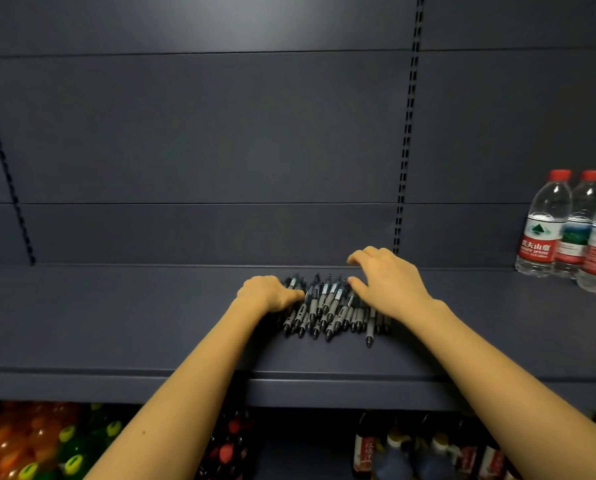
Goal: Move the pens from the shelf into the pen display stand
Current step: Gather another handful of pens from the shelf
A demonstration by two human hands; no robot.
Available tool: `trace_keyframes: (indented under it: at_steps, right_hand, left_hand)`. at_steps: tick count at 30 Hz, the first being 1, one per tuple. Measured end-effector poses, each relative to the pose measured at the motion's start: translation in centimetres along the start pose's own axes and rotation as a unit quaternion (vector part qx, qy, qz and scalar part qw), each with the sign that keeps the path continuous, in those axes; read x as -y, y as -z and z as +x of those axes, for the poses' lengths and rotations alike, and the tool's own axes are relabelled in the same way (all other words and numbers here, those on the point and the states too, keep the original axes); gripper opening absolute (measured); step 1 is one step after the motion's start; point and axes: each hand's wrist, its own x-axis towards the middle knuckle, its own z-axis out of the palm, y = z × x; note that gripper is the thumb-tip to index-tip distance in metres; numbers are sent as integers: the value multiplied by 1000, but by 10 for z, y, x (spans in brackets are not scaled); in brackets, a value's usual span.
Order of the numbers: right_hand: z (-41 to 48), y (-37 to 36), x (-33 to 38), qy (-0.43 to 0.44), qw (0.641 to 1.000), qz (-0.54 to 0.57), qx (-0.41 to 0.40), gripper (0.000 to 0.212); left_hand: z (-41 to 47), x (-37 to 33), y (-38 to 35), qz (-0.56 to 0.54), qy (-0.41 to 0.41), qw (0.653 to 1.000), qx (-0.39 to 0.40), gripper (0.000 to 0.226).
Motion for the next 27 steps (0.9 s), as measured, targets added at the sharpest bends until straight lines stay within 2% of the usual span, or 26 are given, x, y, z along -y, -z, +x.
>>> trace_keyframes:
  at_steps: [5,12,19,23,27]
  right_hand:
    - [6,0,-6,2,1000,0,4,39]
    - [15,-3,-4,14,1000,3,5,37]
    - [22,-8,0,23,1000,3,15,35]
    - [26,-9,0,23,1000,7,19,34]
    - [26,-9,-1,21,1000,8,20,33]
  left_hand:
    - [9,-1,5,-99,13,995,26,38]
    - [15,-1,8,-129,45,990,33,68]
    - [23,3,4,-112,61,992,1,56]
    - [25,3,-4,-86,67,993,-50,36]
    - [25,8,-8,-104,61,990,-80,37]
